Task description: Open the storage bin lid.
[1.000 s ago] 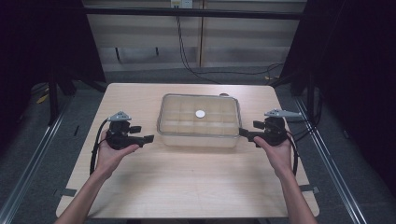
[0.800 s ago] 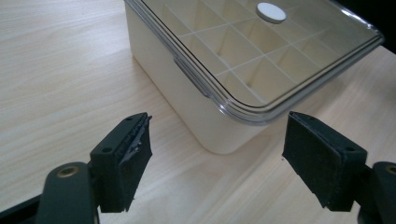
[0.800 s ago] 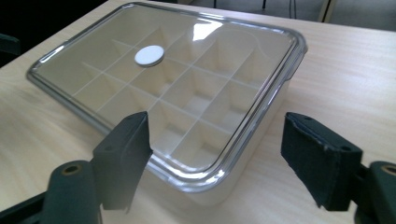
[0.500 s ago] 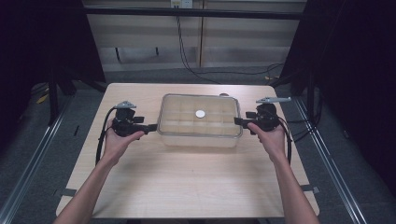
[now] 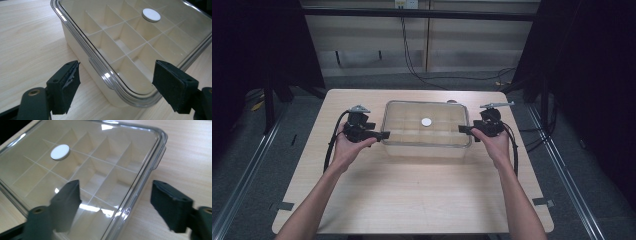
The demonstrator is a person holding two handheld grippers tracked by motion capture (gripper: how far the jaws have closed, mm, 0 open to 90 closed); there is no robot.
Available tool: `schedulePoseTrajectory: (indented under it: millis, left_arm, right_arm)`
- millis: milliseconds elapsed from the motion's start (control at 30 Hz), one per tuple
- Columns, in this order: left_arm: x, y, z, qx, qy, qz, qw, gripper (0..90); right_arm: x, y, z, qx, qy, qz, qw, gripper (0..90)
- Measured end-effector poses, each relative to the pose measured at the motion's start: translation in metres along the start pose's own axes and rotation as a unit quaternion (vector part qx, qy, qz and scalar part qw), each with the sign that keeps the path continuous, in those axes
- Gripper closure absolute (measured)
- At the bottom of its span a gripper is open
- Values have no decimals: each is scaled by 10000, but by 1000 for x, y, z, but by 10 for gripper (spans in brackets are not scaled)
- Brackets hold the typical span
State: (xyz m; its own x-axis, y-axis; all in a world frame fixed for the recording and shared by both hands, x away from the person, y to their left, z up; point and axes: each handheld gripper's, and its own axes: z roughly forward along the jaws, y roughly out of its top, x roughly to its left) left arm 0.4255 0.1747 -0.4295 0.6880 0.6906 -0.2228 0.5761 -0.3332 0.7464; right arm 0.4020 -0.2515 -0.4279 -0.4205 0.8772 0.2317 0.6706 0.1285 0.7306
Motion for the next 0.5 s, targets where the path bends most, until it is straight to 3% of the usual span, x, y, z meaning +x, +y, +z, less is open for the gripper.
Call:
schedulePoseTrajectory:
  millis: [33,233,367,433,500]
  left_arm:
    - [1,0,2,-43,-17,-80,10000,212]
    - [1,3,13,93,-50,-91,9999,208]
    - [0,4,22,186,-119,-31,9998,221]
    - [-1,4,24,118,-22,24,9999,222]
    - [1,6,26,155,-89,-25,9998,215]
  right_arm:
    - [0,0,1,44,22,16,10000,204]
    - [4,-1,11,142,190,86,9997,184]
    - [7,0,14,202,95,37,9997,159]
    - [7,1,16,221,64,28,9997,144]
    - [7,0,18,289,6,-32,9996,141]
